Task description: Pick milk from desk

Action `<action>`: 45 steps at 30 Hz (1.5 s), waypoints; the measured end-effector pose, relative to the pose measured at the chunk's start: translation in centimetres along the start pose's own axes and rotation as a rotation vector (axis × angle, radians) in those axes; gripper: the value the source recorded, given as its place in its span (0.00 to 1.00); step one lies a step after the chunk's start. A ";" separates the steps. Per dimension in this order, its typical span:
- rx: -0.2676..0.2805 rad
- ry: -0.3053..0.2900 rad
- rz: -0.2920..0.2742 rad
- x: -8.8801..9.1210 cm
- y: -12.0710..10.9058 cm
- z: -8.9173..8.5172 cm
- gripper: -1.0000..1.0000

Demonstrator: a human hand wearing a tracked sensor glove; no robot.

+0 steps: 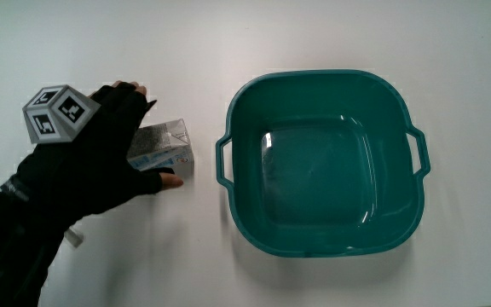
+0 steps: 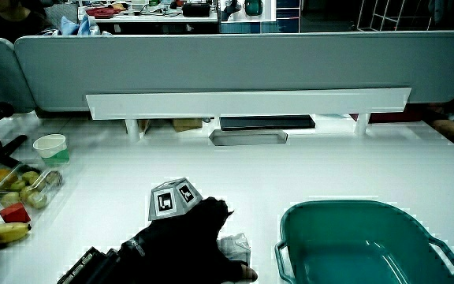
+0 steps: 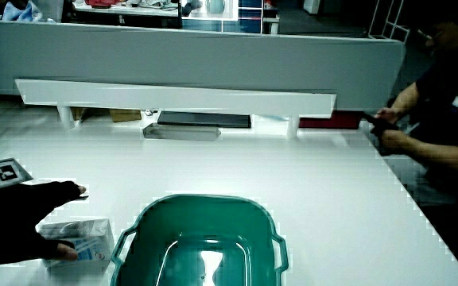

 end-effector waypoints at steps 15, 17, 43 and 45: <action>-0.111 -0.023 0.111 -1.9 2.8 -1.3 0.50; -0.110 -0.022 0.103 -1.9 3.0 -1.4 0.50; -0.014 0.007 0.033 -1.7 2.9 -1.1 0.74; -0.002 0.016 0.025 -1.7 2.9 -1.1 0.77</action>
